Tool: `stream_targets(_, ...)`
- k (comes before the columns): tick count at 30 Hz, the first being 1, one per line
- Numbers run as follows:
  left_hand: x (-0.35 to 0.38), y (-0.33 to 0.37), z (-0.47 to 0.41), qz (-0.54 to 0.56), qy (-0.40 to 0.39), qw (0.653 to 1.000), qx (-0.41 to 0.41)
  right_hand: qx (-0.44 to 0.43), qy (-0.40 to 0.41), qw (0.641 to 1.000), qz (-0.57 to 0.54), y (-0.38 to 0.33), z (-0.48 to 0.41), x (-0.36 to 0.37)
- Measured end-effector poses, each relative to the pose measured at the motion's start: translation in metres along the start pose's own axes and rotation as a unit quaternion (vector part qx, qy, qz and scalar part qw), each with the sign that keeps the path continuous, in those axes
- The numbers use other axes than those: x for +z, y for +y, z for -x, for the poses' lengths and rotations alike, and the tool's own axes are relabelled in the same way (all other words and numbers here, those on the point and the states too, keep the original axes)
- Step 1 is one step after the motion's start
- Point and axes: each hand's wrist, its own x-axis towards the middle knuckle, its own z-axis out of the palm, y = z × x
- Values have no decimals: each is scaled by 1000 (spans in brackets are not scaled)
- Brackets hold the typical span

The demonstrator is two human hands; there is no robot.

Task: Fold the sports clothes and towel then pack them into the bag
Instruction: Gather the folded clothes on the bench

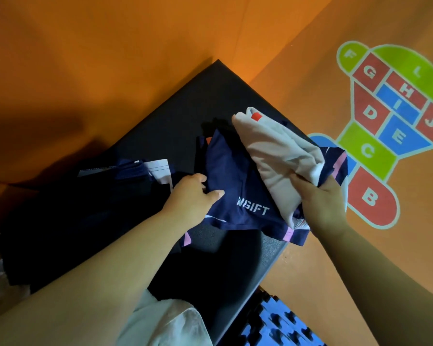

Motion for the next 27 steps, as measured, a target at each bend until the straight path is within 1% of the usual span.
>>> stream_targets(4, 2, 5, -5, 0, 9, 1000, -14, -14, -30, 999, 13, 4, 3, 7)
stream_targets(7, 4, 6, -9, -20, 65, 998, -9, -12, -29, 999, 15, 4, 4, 9)
stream_targets(9, 4, 9, -8, -23, 83, 996, 10, -12, -22, 1000, 11, 3, 4, 8)
stream_targets(13, 6, 15, -5, 30, 85, 995, 53, -8, -6, 1000, -2, -1, 2, 0)
stream_targets(15, 5, 19, -5, 67, 84, 993, 50, -3, -12, 1000, -11, -3, 1, -6)
stream_targets(17, 3, 22, -10, 80, 68, 994, 35, -1, -21, 1000, -10, -5, 1, -9)
stream_targets(19, 1, 26, -17, 68, 35, 997, 28, -2, -23, 1000, -9, -8, 0, -13)
stream_targets(21, 0, 31, -21, 47, 13, 998, 43, -8, -23, 1000, -16, -11, 0, -18)
stream_targets(24, 5, 38, -20, 33, 14, 996, 83, -14, -33, 999, -36, -16, 0, -24)
stream_targets(27, 14, 49, -14, 25, 27, 991, 126, -18, -25, 998, -46, -19, 0, -31)
